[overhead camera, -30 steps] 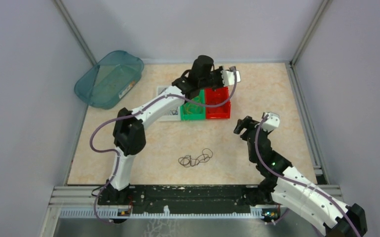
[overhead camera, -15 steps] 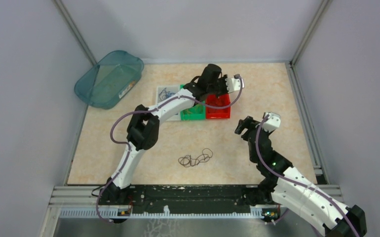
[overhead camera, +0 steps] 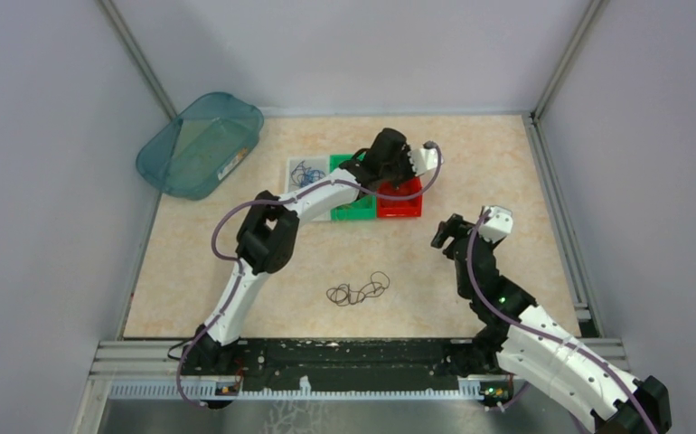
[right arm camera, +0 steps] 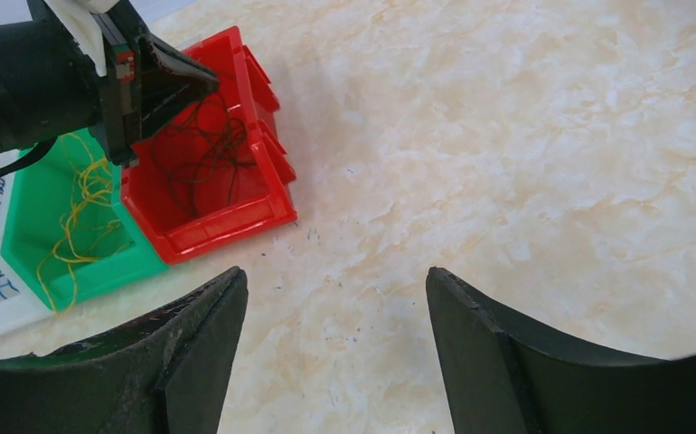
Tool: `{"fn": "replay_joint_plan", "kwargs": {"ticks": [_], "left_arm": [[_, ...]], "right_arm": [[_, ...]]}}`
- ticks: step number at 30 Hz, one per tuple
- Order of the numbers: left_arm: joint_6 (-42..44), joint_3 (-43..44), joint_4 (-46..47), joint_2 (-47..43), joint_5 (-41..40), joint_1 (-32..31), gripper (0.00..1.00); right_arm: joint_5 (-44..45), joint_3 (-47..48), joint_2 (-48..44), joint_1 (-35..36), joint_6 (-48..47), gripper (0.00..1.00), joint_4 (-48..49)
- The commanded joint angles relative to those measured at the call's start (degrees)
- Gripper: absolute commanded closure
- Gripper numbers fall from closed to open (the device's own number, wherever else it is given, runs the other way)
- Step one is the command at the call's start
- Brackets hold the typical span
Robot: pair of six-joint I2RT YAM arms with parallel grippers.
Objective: Untangle the cables
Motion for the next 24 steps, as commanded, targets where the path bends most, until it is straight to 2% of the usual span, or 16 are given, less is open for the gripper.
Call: {"fn": "replay_joint_plan", "kwargs": {"ticks": [1, 3, 6, 7, 10, 13, 15, 17, 19, 24], "left_arm": [[-4.1, -0.8, 0.2, 2.5, -1.8, 0.5, 0.97], [-5.3, -0.9, 0.4, 2.4, -1.3, 0.7, 0.95], [-5.8, -1.3, -0.1, 2.2, -0.1, 0.8, 0.77], [-6.0, -1.3, -0.5, 2.3, 0.0, 0.8, 0.69], [-6.0, -1.0, -2.6, 2.2, 0.9, 0.9, 0.39], [-6.7, 1.4, -7.3, 0.6, 4.0, 1.1, 0.21], [-7.0, 3.9, -11.9, -1.3, 8.3, 1.3, 0.13], [-6.8, 7.0, -17.1, -3.3, 12.9, 1.6, 0.11], [-6.7, 9.8, -21.9, -6.1, 18.3, 2.0, 0.01], [-4.5, 12.1, -31.5, -14.5, 27.6, 2.3, 0.00]], "right_arm": [[0.3, 3.9, 0.3, -0.5, -1.7, 0.27, -1.5], [0.3, 4.3, 0.3, -0.4, -1.8, 0.27, -1.7], [-0.1, 4.6, 0.8, -0.5, -1.0, 0.27, -1.9], [-0.2, 4.6, 0.9, -0.4, -0.8, 0.27, -2.0], [-0.2, 4.8, 1.0, -0.5, -0.6, 0.27, -2.4], [-1.0, 5.3, 0.7, -0.5, -2.6, 0.27, -1.5], [-1.6, 6.2, 0.7, -0.5, -4.9, 0.27, -0.3], [-2.1, 7.1, 0.6, -0.5, -6.3, 0.27, 0.1], [-3.4, 7.8, 0.3, -0.5, -7.5, 0.26, 0.2], [-8.2, 9.0, -0.7, -0.6, -9.9, 0.24, 0.1]]}}
